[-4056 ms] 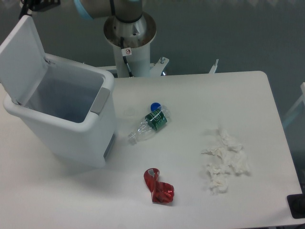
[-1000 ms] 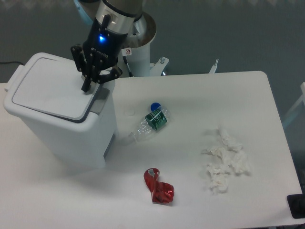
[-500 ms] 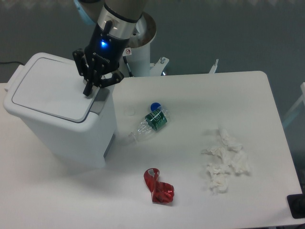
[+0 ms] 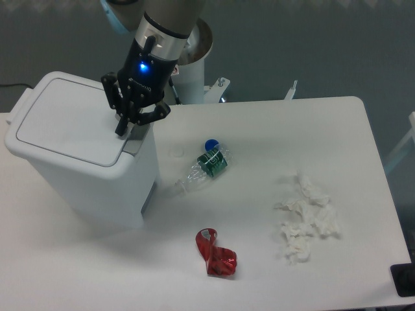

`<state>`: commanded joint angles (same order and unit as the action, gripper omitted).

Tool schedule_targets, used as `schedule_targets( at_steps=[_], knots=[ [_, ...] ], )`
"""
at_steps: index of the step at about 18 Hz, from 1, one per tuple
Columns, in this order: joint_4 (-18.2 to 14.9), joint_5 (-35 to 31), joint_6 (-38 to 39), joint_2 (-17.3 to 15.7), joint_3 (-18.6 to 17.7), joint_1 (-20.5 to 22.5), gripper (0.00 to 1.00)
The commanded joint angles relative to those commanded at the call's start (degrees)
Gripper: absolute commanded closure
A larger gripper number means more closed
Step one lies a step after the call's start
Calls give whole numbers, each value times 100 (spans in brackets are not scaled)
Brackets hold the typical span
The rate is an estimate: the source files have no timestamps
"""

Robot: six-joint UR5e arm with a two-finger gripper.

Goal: Close the trash can
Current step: 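Press the gripper down on the closed lid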

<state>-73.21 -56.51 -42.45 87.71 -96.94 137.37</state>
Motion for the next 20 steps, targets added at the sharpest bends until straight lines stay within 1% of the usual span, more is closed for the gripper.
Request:
schedule_targets(
  at_steps=[8, 14, 17, 18, 20],
  knots=[
    [0, 0, 0, 53, 0, 0, 97],
    [0, 9, 0, 27, 9, 0, 96],
    [-26, 9, 26, -52, 123, 9, 82],
    [-26, 17, 122, -70, 184, 17, 74],
    [-18, 18, 272, -105, 246, 44, 54]
  ],
)
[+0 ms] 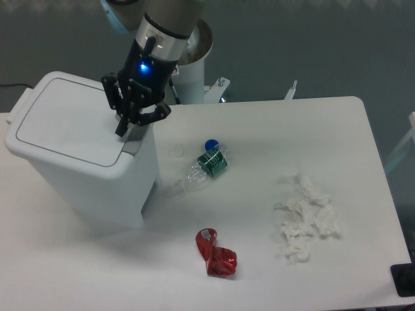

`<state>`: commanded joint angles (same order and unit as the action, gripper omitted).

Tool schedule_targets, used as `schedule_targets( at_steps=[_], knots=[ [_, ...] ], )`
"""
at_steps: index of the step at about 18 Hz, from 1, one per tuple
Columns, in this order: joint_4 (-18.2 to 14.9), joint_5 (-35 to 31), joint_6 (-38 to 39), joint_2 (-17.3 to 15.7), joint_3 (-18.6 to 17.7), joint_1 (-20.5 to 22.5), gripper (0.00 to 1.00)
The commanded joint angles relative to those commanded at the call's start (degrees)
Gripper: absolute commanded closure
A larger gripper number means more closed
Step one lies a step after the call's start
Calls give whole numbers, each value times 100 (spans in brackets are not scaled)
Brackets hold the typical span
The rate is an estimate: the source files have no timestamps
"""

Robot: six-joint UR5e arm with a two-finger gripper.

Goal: Close the trash can

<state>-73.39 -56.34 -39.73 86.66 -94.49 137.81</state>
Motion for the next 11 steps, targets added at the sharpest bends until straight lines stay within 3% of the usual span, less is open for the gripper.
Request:
schedule_targets(
  at_steps=[4, 6, 9, 11],
  knots=[
    [9, 9, -61, 44, 105, 579, 33],
    [18, 0, -70, 149, 176, 904, 0],
    [53, -17, -96, 412, 404, 1291, 0],
    [271, -78, -280, 684, 545, 1467, 0]
  ],
)
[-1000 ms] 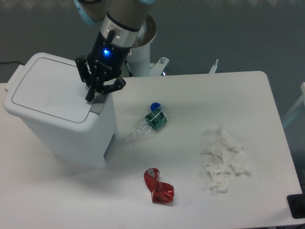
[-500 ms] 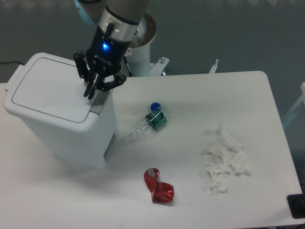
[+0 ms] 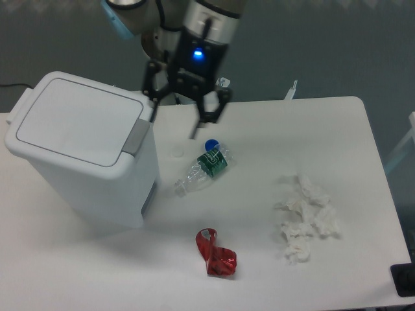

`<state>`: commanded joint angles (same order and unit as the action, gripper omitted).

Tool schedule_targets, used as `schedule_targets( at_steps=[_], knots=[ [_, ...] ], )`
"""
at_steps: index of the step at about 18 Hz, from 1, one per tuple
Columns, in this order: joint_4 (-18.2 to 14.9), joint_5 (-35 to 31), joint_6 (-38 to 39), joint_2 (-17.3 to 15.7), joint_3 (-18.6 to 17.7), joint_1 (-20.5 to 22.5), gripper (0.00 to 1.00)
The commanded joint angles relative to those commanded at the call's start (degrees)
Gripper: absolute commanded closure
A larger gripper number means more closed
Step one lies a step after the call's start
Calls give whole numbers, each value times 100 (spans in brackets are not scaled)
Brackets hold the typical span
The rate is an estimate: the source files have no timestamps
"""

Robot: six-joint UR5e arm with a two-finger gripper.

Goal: Close the trash can

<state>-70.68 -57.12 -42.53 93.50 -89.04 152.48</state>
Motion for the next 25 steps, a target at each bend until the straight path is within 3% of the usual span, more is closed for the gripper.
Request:
schedule_targets(
  at_steps=[4, 7, 18, 22, 25],
  knots=[
    [554, -1096, -658, 501, 88, 71, 0],
    [730, -1591, -1282, 870, 132, 89, 0],
    [705, -2917, -3761, 2390, 913, 484, 0],
    [704, -3349, -3912, 2805, 1318, 475, 0],
    [695, -3358, -3912, 2823, 1319, 467, 0]
  ],
)
